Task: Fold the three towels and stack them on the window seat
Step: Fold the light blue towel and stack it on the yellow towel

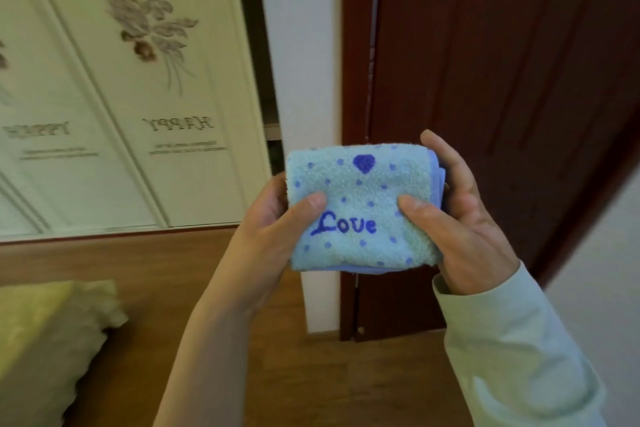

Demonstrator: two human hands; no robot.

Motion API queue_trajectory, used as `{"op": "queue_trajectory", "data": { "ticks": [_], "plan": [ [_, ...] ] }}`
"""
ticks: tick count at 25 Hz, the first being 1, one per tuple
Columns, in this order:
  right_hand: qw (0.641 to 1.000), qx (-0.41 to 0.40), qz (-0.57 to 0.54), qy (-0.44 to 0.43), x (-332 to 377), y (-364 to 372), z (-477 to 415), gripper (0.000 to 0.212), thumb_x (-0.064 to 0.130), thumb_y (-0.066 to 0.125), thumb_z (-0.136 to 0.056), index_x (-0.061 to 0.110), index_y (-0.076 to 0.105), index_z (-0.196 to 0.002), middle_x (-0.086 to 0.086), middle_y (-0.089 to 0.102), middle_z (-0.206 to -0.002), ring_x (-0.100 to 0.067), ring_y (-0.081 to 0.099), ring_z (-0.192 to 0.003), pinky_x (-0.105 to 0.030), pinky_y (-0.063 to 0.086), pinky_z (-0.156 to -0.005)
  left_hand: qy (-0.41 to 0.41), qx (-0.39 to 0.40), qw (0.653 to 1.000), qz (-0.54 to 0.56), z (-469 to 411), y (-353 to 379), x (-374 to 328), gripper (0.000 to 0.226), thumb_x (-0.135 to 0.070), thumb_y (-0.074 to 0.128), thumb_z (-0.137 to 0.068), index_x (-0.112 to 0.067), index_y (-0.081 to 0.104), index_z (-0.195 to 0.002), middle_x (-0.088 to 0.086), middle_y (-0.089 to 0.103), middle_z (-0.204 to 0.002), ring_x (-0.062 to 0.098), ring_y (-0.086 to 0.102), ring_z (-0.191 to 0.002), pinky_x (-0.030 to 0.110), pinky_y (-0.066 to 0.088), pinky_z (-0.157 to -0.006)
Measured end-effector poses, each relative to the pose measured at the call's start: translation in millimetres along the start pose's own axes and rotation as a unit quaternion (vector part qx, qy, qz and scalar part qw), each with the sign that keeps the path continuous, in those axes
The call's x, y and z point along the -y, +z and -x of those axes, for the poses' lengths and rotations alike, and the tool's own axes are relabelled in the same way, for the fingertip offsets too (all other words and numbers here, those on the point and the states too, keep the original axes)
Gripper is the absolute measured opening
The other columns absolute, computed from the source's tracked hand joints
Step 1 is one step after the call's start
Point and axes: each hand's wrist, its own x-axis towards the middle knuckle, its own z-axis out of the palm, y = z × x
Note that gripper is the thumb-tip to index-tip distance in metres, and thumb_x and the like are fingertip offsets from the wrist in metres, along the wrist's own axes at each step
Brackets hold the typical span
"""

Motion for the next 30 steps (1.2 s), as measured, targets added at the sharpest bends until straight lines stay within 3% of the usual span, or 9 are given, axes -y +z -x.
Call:
{"op": "queue_trajectory", "data": {
  "ticks": [4, 9, 15, 18, 22, 26, 30],
  "plan": [
    [0.997, 0.064, -0.032, 0.011, -43, 30, -86, 0.065, 0.003, 0.059, -0.082, 0.038, 0.048, -0.135, 0.009, 0.066, -0.114, -0.014, 0.066, -0.108, -0.031, 0.056, -0.084, -0.002, -0.08, 0.997, -0.016, -49, -55, 1, 0.044, -0.023, 0.064, -0.087, -0.009, 0.057, -0.128, 0.013, 0.075, -0.12, 0.032, 0.074, -0.105, 0.039, 0.062, -0.08],
    [0.989, 0.126, -0.057, 0.046, -102, 77, -165, 0.067, 0.002, 0.059, -0.081, 0.039, 0.047, -0.134, 0.005, 0.067, -0.116, -0.017, 0.067, -0.108, -0.034, 0.057, -0.084, 0.014, -0.151, 0.988, -0.033, -89, -123, 2, 0.043, -0.023, 0.064, -0.089, -0.012, 0.057, -0.131, 0.013, 0.074, -0.12, 0.034, 0.074, -0.105, 0.046, 0.062, -0.082],
    [0.977, 0.194, -0.056, 0.071, -165, 161, -235, 0.067, 0.003, 0.066, -0.081, 0.042, 0.047, -0.132, 0.018, 0.069, -0.111, -0.013, 0.067, -0.11, -0.029, 0.057, -0.082, 0.015, -0.26, 0.964, -0.045, -112, -219, 6, 0.039, -0.023, 0.065, -0.089, -0.015, 0.06, -0.127, 0.017, 0.073, -0.119, 0.039, 0.072, -0.107, 0.054, 0.059, -0.088],
    [0.972, 0.218, -0.053, 0.071, -194, 210, -273, 0.065, 0.008, 0.066, -0.08, 0.046, 0.048, -0.131, 0.023, 0.068, -0.108, -0.011, 0.067, -0.109, -0.027, 0.057, -0.081, 0.019, -0.278, 0.959, -0.058, -129, -277, -1, 0.041, -0.025, 0.064, -0.09, -0.014, 0.058, -0.13, 0.017, 0.073, -0.12, 0.039, 0.072, -0.107, 0.058, 0.058, -0.091],
    [0.965, 0.244, -0.066, 0.068, -234, 292, -340, 0.062, 0.012, 0.063, -0.08, 0.052, 0.05, -0.126, 0.022, 0.067, -0.112, -0.015, 0.066, -0.112, -0.03, 0.058, -0.082, 0.037, -0.283, 0.954, -0.096, -168, -372, -25, 0.043, -0.026, 0.064, -0.09, -0.011, 0.057, -0.129, 0.016, 0.073, -0.117, 0.036, 0.074, -0.103, 0.05, 0.062, -0.085],
    [0.959, 0.26, -0.088, 0.065, -279, 378, -404, 0.064, 0.013, 0.063, -0.08, 0.05, 0.047, -0.131, 0.007, 0.059, -0.129, -0.018, 0.063, -0.116, -0.031, 0.058, -0.083, 0.056, -0.293, 0.949, -0.103, -211, -474, -49, 0.04, -0.023, 0.063, -0.09, -0.012, 0.058, -0.128, 0.016, 0.072, -0.117, 0.033, 0.074, -0.102, 0.045, 0.062, -0.083],
    [0.952, 0.283, -0.097, 0.064, -321, 444, -468, 0.065, 0.011, 0.062, -0.081, 0.047, 0.046, -0.132, 0.011, 0.059, -0.126, -0.013, 0.064, -0.113, -0.027, 0.057, -0.08, 0.062, -0.301, 0.947, -0.095, -253, -555, -58, 0.041, -0.022, 0.063, -0.089, -0.011, 0.058, -0.128, 0.013, 0.071, -0.115, 0.032, 0.073, -0.102, 0.042, 0.062, -0.082]
  ]
}}
